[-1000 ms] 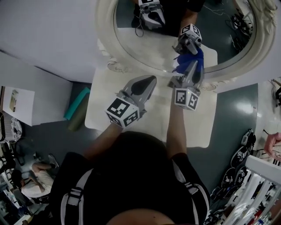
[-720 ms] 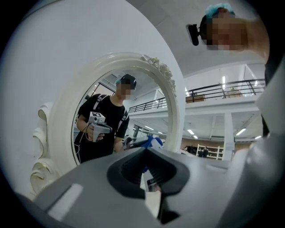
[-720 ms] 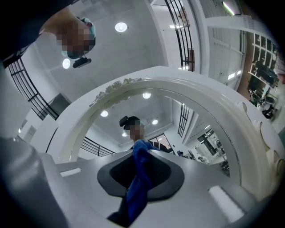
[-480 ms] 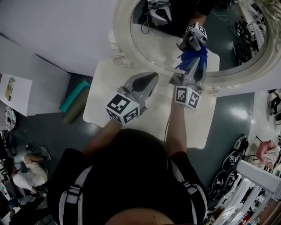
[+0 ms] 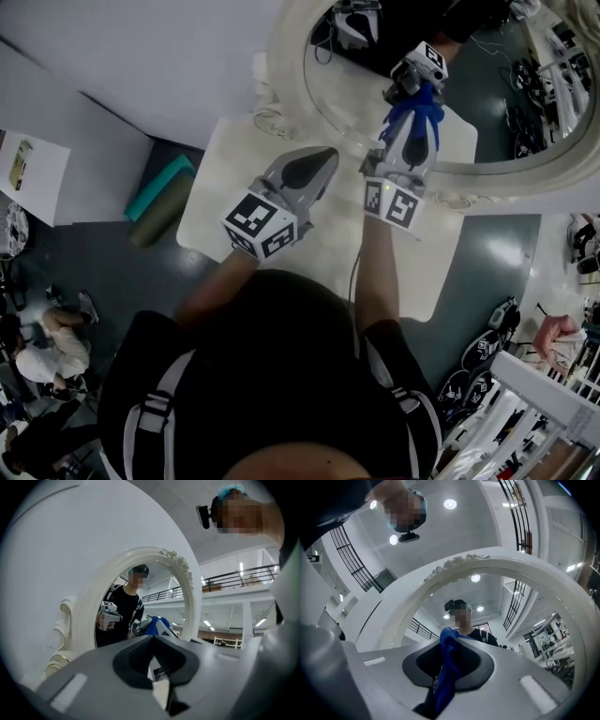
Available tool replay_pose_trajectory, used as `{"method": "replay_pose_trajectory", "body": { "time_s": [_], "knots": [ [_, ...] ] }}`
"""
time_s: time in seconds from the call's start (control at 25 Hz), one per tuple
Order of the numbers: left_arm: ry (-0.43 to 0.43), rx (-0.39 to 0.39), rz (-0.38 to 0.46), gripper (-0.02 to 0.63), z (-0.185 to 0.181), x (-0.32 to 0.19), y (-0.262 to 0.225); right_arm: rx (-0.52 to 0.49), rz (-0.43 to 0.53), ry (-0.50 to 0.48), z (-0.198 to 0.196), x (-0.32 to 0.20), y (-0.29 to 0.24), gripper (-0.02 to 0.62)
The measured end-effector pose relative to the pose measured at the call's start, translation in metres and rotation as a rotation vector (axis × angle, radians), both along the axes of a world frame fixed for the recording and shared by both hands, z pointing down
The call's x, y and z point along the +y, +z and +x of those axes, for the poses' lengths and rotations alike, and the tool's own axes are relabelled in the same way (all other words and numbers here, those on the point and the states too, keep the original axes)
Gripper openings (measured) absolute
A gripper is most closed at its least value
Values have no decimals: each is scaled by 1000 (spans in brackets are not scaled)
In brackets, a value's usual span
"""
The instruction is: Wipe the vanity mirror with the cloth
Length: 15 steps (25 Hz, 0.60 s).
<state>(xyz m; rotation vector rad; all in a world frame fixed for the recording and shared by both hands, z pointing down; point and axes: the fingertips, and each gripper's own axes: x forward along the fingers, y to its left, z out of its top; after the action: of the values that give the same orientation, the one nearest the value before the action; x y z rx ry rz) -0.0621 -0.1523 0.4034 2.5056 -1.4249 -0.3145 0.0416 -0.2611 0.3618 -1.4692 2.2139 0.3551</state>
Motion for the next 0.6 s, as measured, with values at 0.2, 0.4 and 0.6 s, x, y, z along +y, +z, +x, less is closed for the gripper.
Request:
{"method": "replay_pose_trajectory", "body": {
  "time_s": [0.2, 0.4, 0.6],
  "knots": [
    [-6, 3, -2, 9, -3, -1, -1, 73, 12, 5, -18, 2, 2, 41],
    [-13, -1, -8, 9, -4, -1, 0, 123, 19, 0, -28, 3, 3, 42],
    [-25, -13, -20, 9, -6, -4, 2, 210, 37, -27, -46, 2, 9, 43]
  ]
}}
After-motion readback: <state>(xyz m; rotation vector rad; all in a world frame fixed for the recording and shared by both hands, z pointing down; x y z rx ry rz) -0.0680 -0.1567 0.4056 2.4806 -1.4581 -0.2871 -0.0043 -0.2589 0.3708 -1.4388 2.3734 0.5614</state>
